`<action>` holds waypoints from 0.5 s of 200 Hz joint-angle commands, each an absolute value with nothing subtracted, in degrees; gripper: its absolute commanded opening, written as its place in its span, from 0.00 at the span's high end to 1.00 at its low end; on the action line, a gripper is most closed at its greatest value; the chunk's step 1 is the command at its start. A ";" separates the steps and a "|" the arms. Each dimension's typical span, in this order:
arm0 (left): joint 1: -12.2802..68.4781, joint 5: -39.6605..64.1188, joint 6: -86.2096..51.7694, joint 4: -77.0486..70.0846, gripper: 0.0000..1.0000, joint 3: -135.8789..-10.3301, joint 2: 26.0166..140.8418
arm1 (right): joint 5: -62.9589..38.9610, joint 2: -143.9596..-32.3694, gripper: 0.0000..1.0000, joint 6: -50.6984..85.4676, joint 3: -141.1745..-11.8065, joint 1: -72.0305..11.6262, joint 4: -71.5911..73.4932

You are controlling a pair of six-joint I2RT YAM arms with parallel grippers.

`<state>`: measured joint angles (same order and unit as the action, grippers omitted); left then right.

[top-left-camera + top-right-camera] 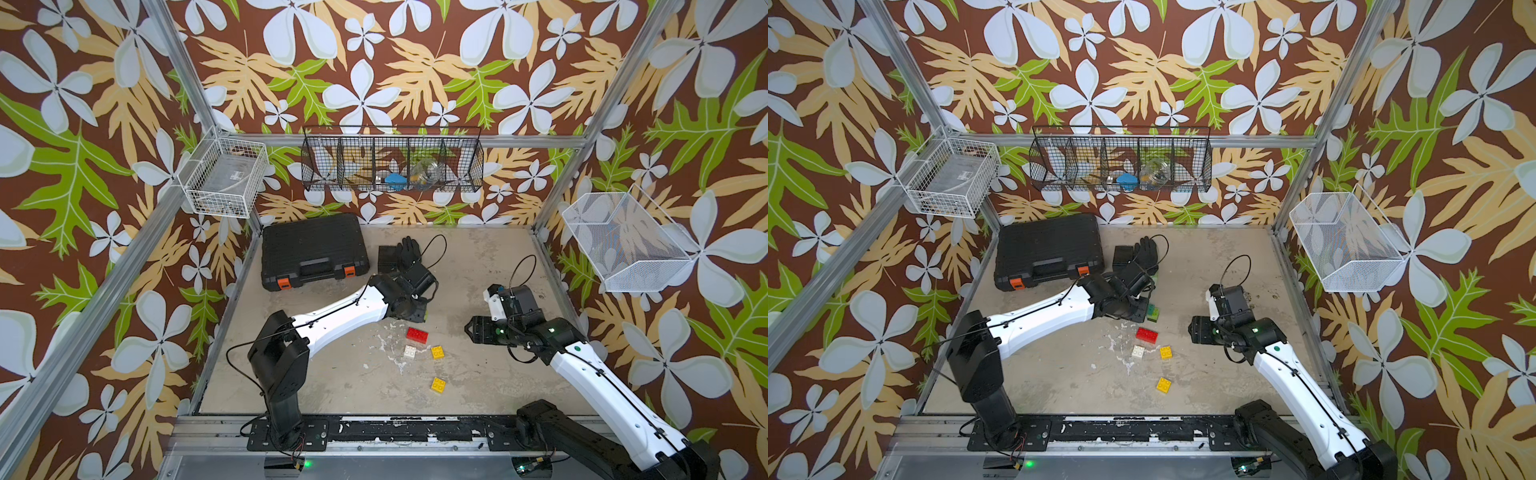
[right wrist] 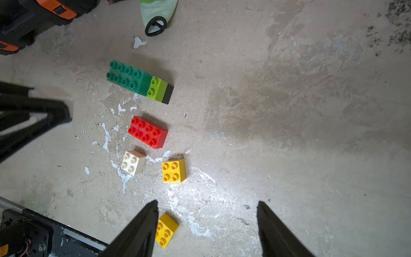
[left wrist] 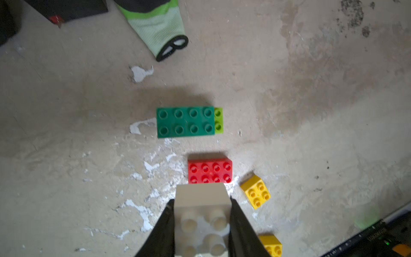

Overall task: Assemble a giraffe with lego
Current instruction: Assemble the lego brick with the lego brick.

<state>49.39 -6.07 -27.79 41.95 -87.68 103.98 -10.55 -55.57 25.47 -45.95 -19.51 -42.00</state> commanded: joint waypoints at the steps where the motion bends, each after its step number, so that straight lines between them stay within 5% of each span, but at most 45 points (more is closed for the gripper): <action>1: 47.45 -6.56 -21.57 46.30 0.82 -91.76 107.52 | -10.88 -55.84 0.28 25.31 -46.29 -19.47 -41.49; 100: 44.30 -3.51 -13.75 43.06 0.83 -94.71 113.11 | -9.50 -57.56 0.28 24.69 -47.90 -19.41 -42.25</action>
